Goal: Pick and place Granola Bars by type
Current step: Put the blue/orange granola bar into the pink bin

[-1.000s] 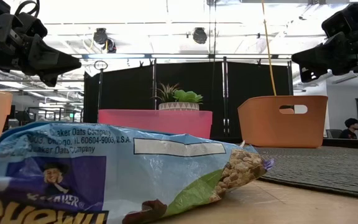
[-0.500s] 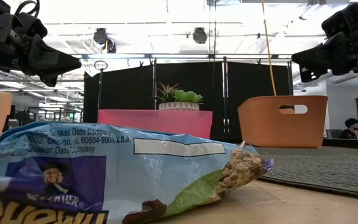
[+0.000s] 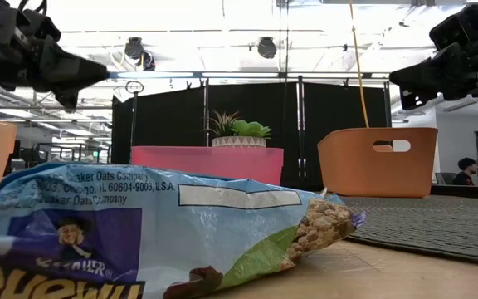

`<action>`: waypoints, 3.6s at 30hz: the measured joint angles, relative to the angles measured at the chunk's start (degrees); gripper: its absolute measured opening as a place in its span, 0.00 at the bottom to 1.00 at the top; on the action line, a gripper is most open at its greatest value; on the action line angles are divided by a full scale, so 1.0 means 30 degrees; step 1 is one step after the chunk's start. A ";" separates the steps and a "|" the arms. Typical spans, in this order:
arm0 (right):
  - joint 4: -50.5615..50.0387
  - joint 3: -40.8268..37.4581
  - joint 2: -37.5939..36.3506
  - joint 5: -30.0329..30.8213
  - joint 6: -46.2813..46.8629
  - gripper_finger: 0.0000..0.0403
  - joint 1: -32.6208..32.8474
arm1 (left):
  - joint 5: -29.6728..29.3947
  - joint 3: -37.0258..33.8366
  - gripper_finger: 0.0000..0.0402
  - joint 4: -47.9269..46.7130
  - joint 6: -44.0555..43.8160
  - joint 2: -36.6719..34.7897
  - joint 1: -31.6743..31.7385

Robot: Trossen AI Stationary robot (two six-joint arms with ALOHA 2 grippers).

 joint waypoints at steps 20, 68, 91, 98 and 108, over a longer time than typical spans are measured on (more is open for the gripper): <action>0.0000 0.0000 0.0015 0.0000 -0.0007 0.00 -0.0002 | -0.8854 0.8472 0.18 -1.0290 -0.2114 0.4745 0.3174; 0.0000 0.0000 0.0022 0.0000 -0.0002 0.00 0.0000 | 0.1989 2.1427 0.53 -1.5066 -0.8677 3.1969 1.9373; 0.0000 0.0000 0.0022 0.0000 0.0000 0.00 -0.0007 | 0.3013 2.1427 0.53 -1.6131 -1.0366 3.1969 1.8219; 0.0000 0.0000 0.0022 0.0000 -0.0004 0.00 -0.0003 | 0.2274 2.1427 0.45 -1.5698 -1.1022 3.1969 1.7872; 0.0000 0.0000 0.0022 0.0000 -0.0001 0.00 0.0000 | 0.2134 2.1128 0.22 -1.5680 -1.2061 3.1969 1.7876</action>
